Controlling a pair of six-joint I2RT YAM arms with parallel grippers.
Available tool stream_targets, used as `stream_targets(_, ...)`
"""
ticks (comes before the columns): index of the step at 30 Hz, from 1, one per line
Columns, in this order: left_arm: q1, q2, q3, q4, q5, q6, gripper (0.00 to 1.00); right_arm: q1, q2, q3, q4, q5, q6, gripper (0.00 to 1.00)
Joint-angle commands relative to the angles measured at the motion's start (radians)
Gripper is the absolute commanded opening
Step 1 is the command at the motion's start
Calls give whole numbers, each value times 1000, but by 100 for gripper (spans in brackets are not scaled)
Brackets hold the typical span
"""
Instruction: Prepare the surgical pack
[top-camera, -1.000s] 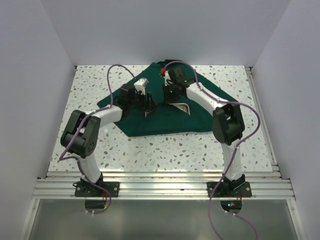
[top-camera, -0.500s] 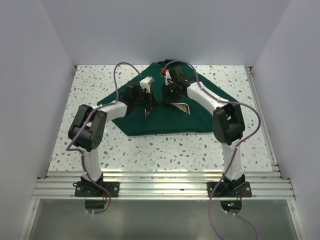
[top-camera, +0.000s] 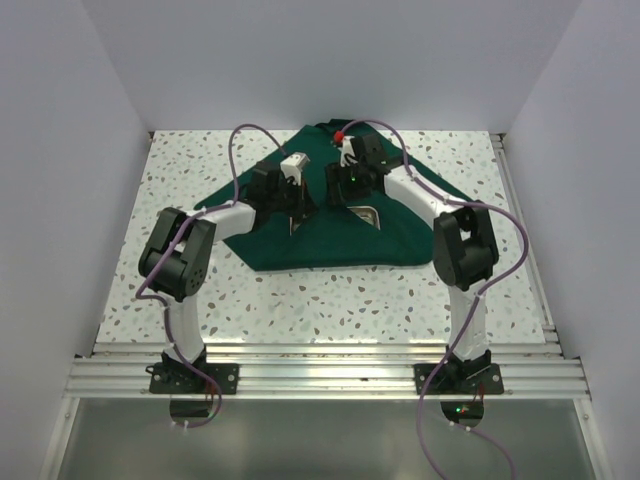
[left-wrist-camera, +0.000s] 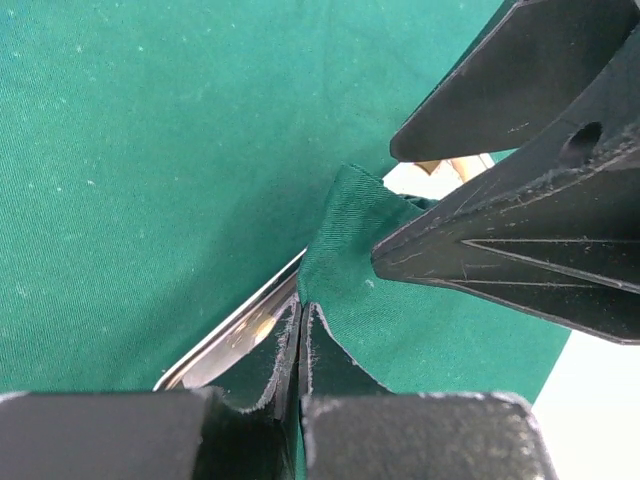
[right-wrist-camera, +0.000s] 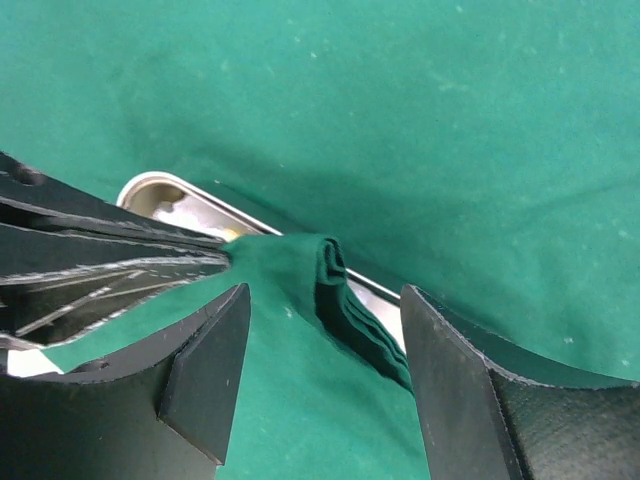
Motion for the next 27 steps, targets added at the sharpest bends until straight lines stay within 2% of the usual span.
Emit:
stream_targets(1, -2, 6, 42, 32, 11, -6, 0, -3, -18, 22, 65, -50, -15, 65)
stream_targets(8, -2, 15, 56, 29, 12, -10, 0, -18, 39, 63, 86, -131, 14, 55)
stream_targets(22, -2, 20, 65, 27, 9, -10, 0, -50, 83, 55, 109, -164, 39, 59)
stream_targets(27, -2, 23, 71, 26, 5, -10, 0, -67, 97, 49, 131, -206, 57, 52)
